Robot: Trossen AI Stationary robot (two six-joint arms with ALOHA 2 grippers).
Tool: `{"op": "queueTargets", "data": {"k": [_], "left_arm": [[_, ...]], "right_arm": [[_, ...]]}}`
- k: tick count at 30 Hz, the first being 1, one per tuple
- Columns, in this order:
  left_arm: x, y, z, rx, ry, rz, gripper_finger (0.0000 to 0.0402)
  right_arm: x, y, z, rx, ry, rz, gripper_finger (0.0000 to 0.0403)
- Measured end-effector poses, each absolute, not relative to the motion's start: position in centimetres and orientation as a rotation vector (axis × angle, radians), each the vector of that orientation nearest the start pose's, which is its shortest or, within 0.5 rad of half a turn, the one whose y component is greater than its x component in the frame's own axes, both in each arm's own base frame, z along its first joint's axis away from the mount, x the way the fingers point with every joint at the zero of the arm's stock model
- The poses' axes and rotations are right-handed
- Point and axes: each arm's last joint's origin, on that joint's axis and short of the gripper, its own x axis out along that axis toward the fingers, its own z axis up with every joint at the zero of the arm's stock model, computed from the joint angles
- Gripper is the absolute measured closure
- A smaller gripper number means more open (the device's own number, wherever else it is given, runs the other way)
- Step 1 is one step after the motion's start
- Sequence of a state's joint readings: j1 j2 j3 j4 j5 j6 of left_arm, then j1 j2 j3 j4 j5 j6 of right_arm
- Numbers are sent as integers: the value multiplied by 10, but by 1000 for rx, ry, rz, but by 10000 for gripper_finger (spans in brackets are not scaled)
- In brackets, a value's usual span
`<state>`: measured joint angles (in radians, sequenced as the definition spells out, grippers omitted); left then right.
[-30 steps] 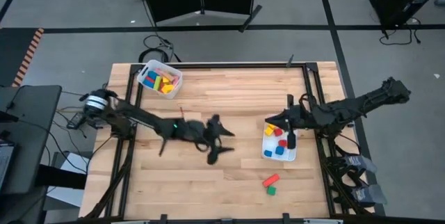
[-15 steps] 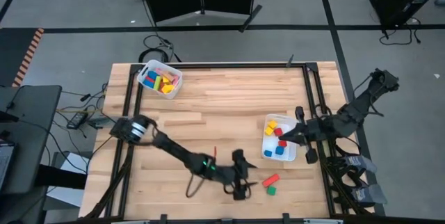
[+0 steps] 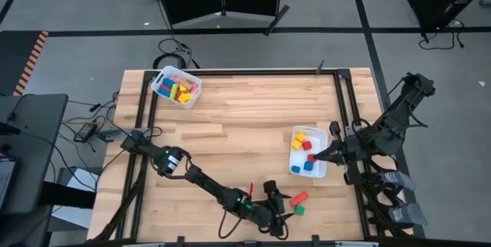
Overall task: Sort blocks by size
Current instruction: Put the orange rectangular block into the top white bin
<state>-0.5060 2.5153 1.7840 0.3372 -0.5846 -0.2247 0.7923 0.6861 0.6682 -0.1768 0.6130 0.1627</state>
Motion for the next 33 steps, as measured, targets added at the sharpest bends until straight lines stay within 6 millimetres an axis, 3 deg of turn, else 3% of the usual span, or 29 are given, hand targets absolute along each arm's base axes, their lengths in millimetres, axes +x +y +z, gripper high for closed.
{"op": "queueTargets", "data": {"k": [18, 23, 33], "left_arm": [[479, -245, 96, -32, 382, 169, 117], [480, -245, 84, -36, 390, 166, 117], [486, -234, 82, -52, 391, 157, 117]], "right_arm": [[116, 99, 309, 41, 157, 183, 394], [117, 98, 309, 37, 155, 152, 394], [117, 97, 309, 35, 152, 140, 394]]}}
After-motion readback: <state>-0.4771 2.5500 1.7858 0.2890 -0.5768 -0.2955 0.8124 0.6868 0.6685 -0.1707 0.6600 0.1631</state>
